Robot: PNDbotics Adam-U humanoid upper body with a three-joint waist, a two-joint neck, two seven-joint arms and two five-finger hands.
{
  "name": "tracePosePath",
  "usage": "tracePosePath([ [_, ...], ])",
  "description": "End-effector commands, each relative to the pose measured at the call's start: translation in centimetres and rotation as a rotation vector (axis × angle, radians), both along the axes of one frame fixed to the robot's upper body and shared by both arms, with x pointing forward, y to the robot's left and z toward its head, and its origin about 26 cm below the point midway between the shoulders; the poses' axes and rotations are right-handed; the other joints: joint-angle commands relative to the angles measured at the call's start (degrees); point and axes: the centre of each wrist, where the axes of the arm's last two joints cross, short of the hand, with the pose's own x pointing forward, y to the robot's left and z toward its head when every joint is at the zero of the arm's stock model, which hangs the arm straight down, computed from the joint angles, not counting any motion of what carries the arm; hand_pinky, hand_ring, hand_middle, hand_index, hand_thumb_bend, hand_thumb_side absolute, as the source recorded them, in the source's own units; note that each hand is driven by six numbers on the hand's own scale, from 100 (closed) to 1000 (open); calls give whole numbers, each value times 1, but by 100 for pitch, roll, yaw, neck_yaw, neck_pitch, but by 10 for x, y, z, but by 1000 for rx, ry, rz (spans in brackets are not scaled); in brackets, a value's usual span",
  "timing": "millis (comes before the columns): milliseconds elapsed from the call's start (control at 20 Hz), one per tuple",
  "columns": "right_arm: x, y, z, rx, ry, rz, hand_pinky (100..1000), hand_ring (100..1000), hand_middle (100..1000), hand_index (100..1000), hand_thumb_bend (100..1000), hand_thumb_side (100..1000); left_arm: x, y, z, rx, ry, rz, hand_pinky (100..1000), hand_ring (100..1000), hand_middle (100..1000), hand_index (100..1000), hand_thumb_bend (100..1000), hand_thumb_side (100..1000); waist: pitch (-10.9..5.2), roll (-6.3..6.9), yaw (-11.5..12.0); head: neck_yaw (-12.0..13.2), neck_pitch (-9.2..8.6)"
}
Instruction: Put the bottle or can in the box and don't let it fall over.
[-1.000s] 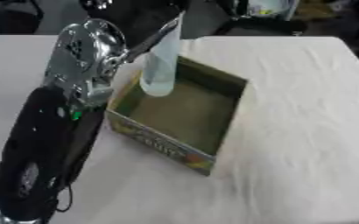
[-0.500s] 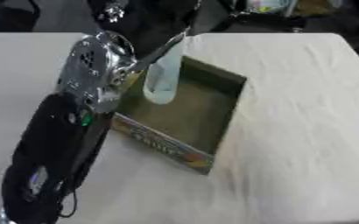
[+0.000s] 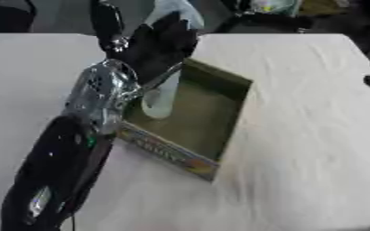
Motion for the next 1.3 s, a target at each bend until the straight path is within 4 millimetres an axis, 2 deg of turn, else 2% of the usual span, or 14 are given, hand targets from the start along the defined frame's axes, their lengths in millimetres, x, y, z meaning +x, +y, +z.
tracePosePath([
  [50,-1,-4,6,-15,-22,-13,893,915,848,940,100,609,-1,-6,-1,-4,-15,-30,100,100,100,971,668,1000,-67,-13,12,-35,-53],
  [800,-4,-5,5,-20,-25,-26,894,916,848,940,100,610,18,-2,-40,67,88,17,100,100,100,968,667,1000,-41,-15,159,-99,-54],
  [1050,-5,-8,4,-27,-22,-40,894,917,848,940,100,611,22,9,-47,99,86,58,100,100,100,964,663,1000,-54,10,230,-176,-38],
  [1300,-8,-12,4,-35,-21,-57,894,917,848,940,100,609,26,31,-50,116,70,129,100,100,100,961,661,1000,-88,35,327,-288,-1],
])
